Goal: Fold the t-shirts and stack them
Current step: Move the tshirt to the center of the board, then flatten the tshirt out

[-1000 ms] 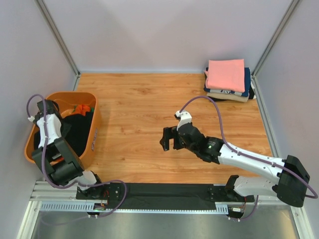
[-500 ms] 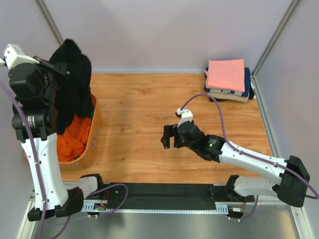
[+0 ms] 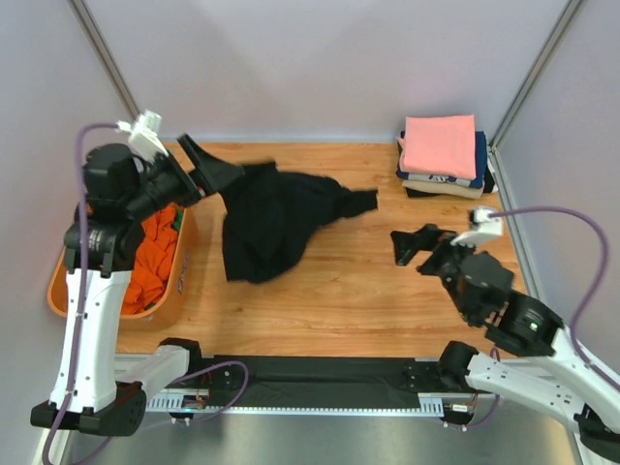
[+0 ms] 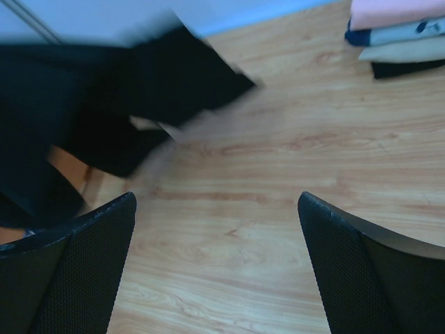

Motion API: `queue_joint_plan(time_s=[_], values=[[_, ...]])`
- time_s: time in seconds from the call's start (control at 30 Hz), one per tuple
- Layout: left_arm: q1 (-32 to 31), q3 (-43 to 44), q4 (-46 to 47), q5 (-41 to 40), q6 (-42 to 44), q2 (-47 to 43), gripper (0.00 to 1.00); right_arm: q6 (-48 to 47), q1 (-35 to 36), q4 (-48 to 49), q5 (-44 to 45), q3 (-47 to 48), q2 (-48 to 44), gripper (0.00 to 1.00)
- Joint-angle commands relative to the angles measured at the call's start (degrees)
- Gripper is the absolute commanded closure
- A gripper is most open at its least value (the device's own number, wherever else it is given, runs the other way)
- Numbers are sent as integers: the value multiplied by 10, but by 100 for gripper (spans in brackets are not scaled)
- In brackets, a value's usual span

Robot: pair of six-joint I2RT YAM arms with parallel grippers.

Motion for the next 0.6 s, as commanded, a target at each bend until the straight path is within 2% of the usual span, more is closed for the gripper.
queue_joint_plan(time_s=[0.0,0.13,0.23,0.37,0.47,0.5,0.57], values=[[-3,-124,-68,4,50,-64,0,6,-1,-55,50,18,-54,0],[-3,-204,-84,-58,56,-127,0,11,-1,-66,16,1,-56,0],[-3,-242,-98,-86,54,-156,1,35,-2,-79,-26,-6,16,0],[-3,-292,-100,-73,57,-178,3,62,-27,-72,-83,-11,159,0],[-4,-338,-101,-49,61,-183,5,57,-136,-51,-204,-26,234,0],[-10,-363,-101,-44,61,-187,5,55,-199,-30,-257,-44,245,0],[-22,-387,-102,-43,55,-191,6,49,-256,-13,-291,-65,263,0]])
